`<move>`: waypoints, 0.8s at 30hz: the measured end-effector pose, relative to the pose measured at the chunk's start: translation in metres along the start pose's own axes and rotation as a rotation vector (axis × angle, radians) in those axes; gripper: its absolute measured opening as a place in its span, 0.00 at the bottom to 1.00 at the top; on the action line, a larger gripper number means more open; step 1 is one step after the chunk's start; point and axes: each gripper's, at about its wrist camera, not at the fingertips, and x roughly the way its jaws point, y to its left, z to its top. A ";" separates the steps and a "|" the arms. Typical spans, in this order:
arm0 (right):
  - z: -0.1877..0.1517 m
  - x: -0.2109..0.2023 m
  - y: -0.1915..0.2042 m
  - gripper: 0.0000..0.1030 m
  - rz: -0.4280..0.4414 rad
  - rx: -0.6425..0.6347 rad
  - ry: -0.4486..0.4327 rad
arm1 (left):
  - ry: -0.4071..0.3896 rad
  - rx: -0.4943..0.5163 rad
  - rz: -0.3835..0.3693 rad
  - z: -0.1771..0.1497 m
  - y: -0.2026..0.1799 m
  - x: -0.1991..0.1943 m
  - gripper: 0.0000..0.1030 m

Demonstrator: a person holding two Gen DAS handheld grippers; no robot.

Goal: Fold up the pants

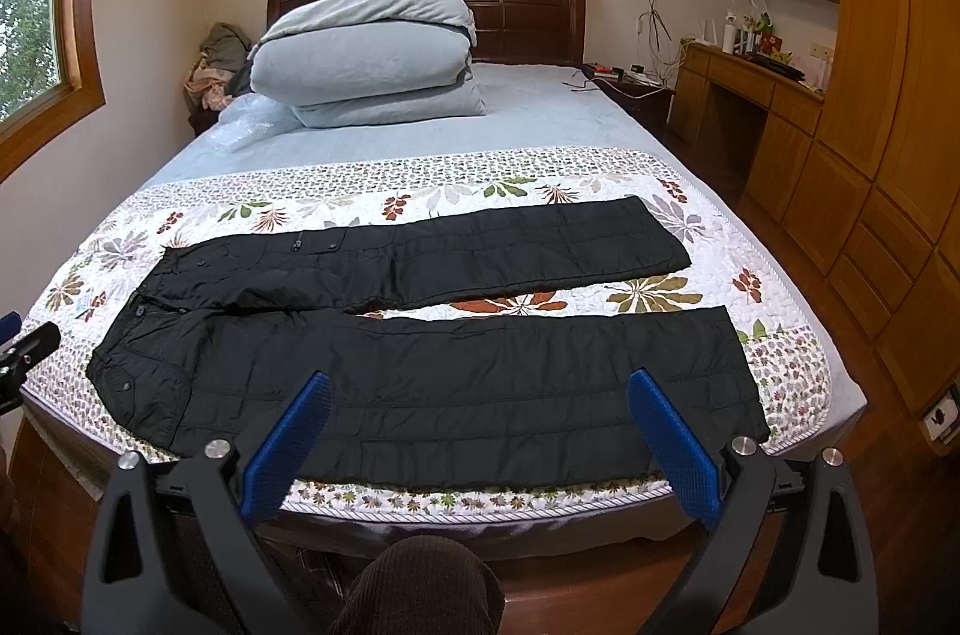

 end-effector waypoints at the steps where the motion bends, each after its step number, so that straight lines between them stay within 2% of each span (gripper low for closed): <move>1: 0.000 0.000 0.000 0.97 -0.001 -0.001 0.000 | 0.001 0.001 0.001 0.000 0.000 0.000 0.98; 24: 0.000 0.000 0.001 0.97 0.008 0.004 0.003 | -0.001 0.001 0.003 0.001 0.001 0.000 0.98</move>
